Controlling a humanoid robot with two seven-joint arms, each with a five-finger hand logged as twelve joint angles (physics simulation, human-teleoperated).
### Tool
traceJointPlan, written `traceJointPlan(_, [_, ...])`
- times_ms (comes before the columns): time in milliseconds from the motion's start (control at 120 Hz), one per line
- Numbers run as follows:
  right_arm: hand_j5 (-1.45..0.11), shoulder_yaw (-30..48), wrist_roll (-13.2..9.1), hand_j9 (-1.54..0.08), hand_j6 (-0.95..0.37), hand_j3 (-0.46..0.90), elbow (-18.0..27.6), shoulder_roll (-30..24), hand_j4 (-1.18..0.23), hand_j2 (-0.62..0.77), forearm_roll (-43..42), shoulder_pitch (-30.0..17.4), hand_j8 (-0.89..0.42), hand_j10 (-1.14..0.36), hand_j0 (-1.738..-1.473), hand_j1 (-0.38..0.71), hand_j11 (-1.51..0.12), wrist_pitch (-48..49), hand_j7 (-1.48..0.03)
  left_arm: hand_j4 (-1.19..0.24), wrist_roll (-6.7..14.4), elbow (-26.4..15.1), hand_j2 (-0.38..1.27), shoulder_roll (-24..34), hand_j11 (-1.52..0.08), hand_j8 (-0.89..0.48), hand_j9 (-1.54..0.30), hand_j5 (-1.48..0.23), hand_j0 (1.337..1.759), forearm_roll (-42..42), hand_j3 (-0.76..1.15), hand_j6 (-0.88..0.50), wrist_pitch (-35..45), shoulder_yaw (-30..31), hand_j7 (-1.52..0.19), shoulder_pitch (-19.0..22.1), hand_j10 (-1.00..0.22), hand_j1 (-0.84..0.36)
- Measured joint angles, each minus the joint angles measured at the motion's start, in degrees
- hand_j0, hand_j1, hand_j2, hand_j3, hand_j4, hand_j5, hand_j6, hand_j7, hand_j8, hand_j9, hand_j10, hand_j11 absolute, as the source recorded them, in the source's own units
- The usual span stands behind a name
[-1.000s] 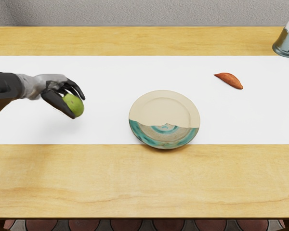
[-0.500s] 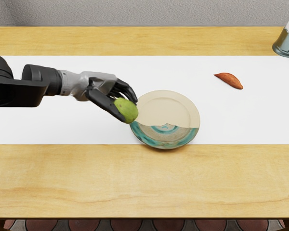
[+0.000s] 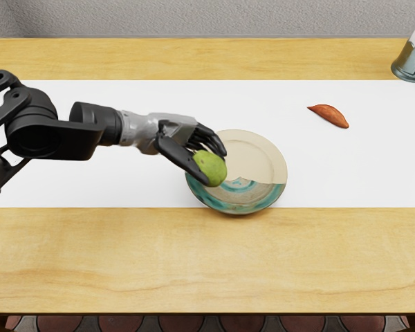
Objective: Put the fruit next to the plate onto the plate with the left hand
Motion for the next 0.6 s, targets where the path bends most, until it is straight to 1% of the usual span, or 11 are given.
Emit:
traceJointPlan(33, [-0.02,0.0,0.0,-0.02,-0.01,0.0,0.0,0.0,-0.02,0.0,0.0,0.0,-0.01,-0.01,-1.658,-0.33,-0.02,0.0,-0.02,-0.6,0.0,0.15,0.28,-0.45,-0.79,-0.39,-0.79,-0.8,1.657,0.03,0.0,-0.42,0.0,0.02,-0.78,0.0,-0.6,-0.32])
traceJointPlan(50, [-0.02,0.0,0.0,-0.02,-0.01,0.0,-0.01,0.0,-0.02,0.0,0.0,0.0,-0.01,-0.01,-1.658,-0.33,-0.02,0.0,-0.02,-0.6,0.0,0.34,0.28,-0.71,-0.79,-0.41,-0.79,-0.8,1.657,0.02,0.0,-0.42,0.0,0.03,-0.79,0.0,-0.6,-0.33])
traceJointPlan(58, [-0.02,0.0,0.0,-0.02,-0.01,0.0,-0.01,0.0,-0.02,0.0,0.0,0.0,-0.01,-0.01,-1.658,-0.33,-0.02,0.0,-0.02,-0.6,0.0,0.51,0.27,-1.15,-0.79,-0.42,-0.79,-0.8,1.657,0.11,0.0,-0.44,0.0,0.03,-0.78,0.0,-0.6,-0.32])
traceJointPlan(117, [-0.02,0.0,0.0,-0.02,-0.01,0.0,-0.01,0.0,-0.02,0.0,0.0,0.0,-0.01,-0.01,-1.658,-0.33,-0.02,0.0,-0.02,-0.59,0.0,1.61,0.29,-2.42,-0.79,-0.41,-0.79,-0.8,1.658,-0.02,0.0,-0.42,0.01,0.04,-0.79,0.0,-0.6,-0.33])
traceJointPlan(250, [-0.02,0.0,0.0,-0.02,-0.01,0.0,0.0,0.0,-0.02,0.0,0.0,0.0,-0.01,-0.01,-1.658,-0.33,-0.02,0.0,-0.02,-0.59,0.01,4.17,0.28,-5.06,-0.78,-0.41,-0.78,-0.79,1.658,0.06,0.0,-0.42,0.13,-0.01,-0.78,-0.25,-0.59,-0.33])
traceJointPlan(425, [-0.02,0.0,0.0,-0.02,-0.01,0.0,0.02,0.0,-0.02,0.0,0.0,0.0,-0.01,-0.01,-1.658,-0.33,-0.02,0.0,-0.02,-0.58,0.0,7.93,0.28,-6.76,-0.77,-0.41,-0.77,-0.78,1.658,0.07,0.0,-0.43,0.72,-0.1,-0.77,-0.42,-0.59,-0.33])
traceJointPlan(508, [-0.02,0.0,0.0,-0.02,-0.01,0.0,0.02,0.0,-0.02,0.0,0.0,0.0,-0.01,-0.01,-1.658,-0.33,-0.02,0.0,-0.02,-0.58,0.0,9.02,0.26,-6.79,-0.76,-0.41,-0.76,-0.76,1.658,0.11,0.0,-0.43,0.9,-0.15,-0.76,-0.52,-0.58,-0.32])
traceJointPlan(550, [-0.02,0.0,0.0,-0.02,-0.01,0.0,0.02,0.0,-0.02,0.0,0.0,0.0,-0.01,-0.01,-1.658,-0.33,-0.02,0.0,-0.02,-0.55,0.01,9.31,0.23,-6.92,-0.72,-0.42,-0.72,-0.73,1.658,0.13,0.0,-0.43,0.94,-0.23,-0.72,-0.53,-0.55,-0.3])
traceJointPlan(600, [-0.02,0.0,0.0,-0.02,-0.01,0.0,0.02,0.0,-0.02,0.0,0.0,0.0,-0.01,-0.01,-1.658,-0.33,-0.02,0.0,-0.02,-0.48,0.01,9.52,0.19,-7.03,-0.62,-0.37,-0.62,-0.63,1.658,0.12,0.0,-0.38,1.0,-0.32,-0.62,-0.77,-0.48,-0.21])
